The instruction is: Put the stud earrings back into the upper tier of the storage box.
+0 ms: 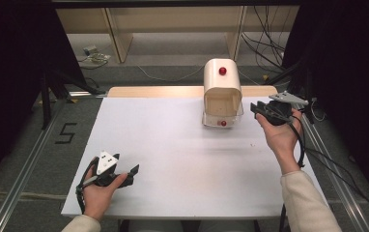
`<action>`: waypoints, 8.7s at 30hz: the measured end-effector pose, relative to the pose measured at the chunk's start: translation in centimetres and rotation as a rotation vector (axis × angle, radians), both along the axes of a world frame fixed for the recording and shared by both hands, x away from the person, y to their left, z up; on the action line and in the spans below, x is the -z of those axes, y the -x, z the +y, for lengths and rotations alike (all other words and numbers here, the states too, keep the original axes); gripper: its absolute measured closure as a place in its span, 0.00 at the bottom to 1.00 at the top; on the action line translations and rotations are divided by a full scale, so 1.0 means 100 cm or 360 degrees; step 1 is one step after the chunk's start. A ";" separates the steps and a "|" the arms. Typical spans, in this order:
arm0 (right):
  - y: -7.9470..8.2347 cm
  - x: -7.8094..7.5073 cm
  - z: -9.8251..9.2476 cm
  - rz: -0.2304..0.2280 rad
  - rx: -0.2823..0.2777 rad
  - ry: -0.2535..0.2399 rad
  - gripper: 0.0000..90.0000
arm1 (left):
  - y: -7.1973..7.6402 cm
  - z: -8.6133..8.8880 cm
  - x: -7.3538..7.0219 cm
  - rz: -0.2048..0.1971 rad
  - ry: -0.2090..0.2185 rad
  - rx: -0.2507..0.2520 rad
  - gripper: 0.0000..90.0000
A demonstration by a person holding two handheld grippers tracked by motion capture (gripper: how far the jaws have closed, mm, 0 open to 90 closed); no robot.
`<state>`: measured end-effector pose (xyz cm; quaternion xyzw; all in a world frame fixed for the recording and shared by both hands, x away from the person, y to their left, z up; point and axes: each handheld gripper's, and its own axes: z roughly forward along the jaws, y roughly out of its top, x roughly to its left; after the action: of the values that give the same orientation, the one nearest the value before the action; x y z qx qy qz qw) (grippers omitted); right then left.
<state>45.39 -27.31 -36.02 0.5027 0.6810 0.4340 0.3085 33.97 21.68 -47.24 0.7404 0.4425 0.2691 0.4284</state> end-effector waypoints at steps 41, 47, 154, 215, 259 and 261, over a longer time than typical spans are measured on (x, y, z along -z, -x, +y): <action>-0.011 0.106 -0.015 0.0528 -0.0020 0.0177 0.81 | 0.000 0.000 0.000 -0.0002 0.0003 -0.0001 0.18; -0.012 0.114 -0.016 0.0600 -0.0018 0.0181 0.83 | 0.000 0.000 0.000 -0.0004 0.0003 -0.0001 0.18; -0.007 0.117 -0.015 0.0669 -0.0075 0.0207 0.97 | 0.000 0.000 0.000 -0.0004 0.0007 0.0008 0.18; 0.003 0.061 -0.011 0.0321 -0.0067 0.0048 0.97 | 0.000 0.000 0.000 -0.0004 0.0005 0.0005 0.18; 0.002 0.023 0.003 0.0147 -0.0105 -0.0012 0.97 | 0.000 0.000 0.000 0.0002 0.0003 0.0006 0.18; 0.001 0.021 0.003 0.0144 -0.0109 -0.0005 0.97 | 0.000 0.000 0.001 0.0000 0.0009 0.0002 0.18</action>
<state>45.30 -26.98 -38.12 0.4988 0.7104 0.4220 0.2616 34.02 21.67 -47.30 0.7395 0.4428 0.2677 0.4306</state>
